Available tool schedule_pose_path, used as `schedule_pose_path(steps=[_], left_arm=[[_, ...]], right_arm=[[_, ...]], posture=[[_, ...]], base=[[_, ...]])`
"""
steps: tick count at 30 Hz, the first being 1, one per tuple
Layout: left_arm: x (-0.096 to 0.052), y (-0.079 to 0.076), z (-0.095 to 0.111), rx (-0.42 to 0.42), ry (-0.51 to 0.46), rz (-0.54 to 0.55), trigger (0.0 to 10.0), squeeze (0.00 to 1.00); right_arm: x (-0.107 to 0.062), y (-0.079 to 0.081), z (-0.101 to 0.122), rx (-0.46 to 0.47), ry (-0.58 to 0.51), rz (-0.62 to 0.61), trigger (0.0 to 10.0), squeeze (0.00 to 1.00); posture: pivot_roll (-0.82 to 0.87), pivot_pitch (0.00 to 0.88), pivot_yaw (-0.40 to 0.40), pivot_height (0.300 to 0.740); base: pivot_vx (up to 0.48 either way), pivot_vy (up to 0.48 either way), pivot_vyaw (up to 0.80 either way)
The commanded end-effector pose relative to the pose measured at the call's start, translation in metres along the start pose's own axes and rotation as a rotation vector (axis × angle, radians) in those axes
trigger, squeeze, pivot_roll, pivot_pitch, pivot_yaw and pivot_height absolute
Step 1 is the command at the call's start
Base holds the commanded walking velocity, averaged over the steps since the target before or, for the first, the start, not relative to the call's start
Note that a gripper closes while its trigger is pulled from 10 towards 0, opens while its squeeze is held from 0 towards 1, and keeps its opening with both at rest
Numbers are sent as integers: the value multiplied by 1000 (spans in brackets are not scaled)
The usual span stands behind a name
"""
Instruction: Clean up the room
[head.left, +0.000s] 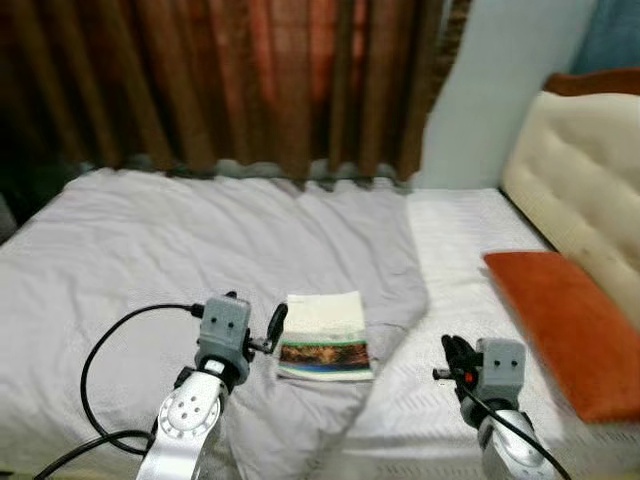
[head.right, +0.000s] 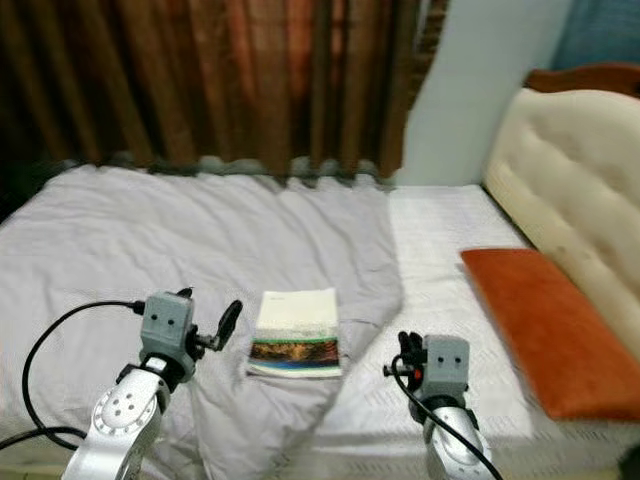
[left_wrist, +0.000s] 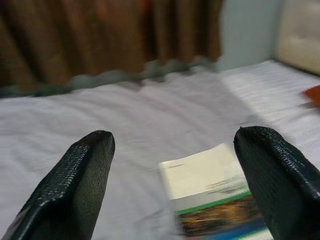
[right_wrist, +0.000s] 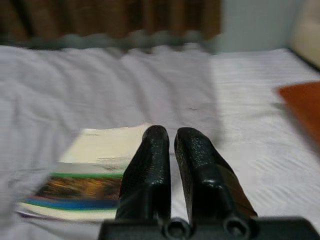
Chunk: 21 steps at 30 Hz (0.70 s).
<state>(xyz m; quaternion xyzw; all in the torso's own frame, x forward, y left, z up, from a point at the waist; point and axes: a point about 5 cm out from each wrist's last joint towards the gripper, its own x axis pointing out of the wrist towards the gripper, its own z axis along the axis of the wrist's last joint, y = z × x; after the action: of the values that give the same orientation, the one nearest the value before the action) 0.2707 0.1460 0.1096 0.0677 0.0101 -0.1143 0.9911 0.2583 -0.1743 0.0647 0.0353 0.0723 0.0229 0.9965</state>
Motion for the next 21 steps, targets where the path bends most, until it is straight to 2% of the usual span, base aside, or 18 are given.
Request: schedule_pose_path(steps=[1, 6, 9, 13, 18, 19, 21], left_arm=[[2, 4, -2, -1, 16, 5, 10000, 0], [0, 4, -7, -54, 34, 23, 10000, 0], [-4, 0, -13, -65, 60, 30, 10000, 0], [-8, 2, -21, -69, 101, 35, 10000, 0], [-18, 13, -25, 18, 141, 17, 10000, 0], [-18, 13, -25, 18, 141, 17, 10000, 0], [-23, 17, -23, 21, 145, 27, 10000, 0]], right_arm=[[3, 8, 0, 5, 10, 26, 10000, 0], [4, 12, -2, -11, 41, 59, 10000, 0], [4, 12, -8, 10, 98, 83, 10000, 0], [13, 15, -22, 79, 222, 99, 10000, 0], [29, 20, -32, 68, 298, 132, 10000, 0], [29, 20, -32, 68, 298, 132, 10000, 0], [36, 27, -45, 95, 368, 159, 10000, 0]], posture=[[71, 43, -47, 740], [58, 61, -53, 740], [39, 110, -67, 740], [42, 160, -70, 740], [72, 217, -59, 740], [72, 217, -59, 740], [94, 253, -47, 740]], base=[[461, 0, 0], [461, 0, 0], [461, 0, 0], [0, 0, 0], [0, 0, 0], [0, 0, 0], [0, 0, 0]])
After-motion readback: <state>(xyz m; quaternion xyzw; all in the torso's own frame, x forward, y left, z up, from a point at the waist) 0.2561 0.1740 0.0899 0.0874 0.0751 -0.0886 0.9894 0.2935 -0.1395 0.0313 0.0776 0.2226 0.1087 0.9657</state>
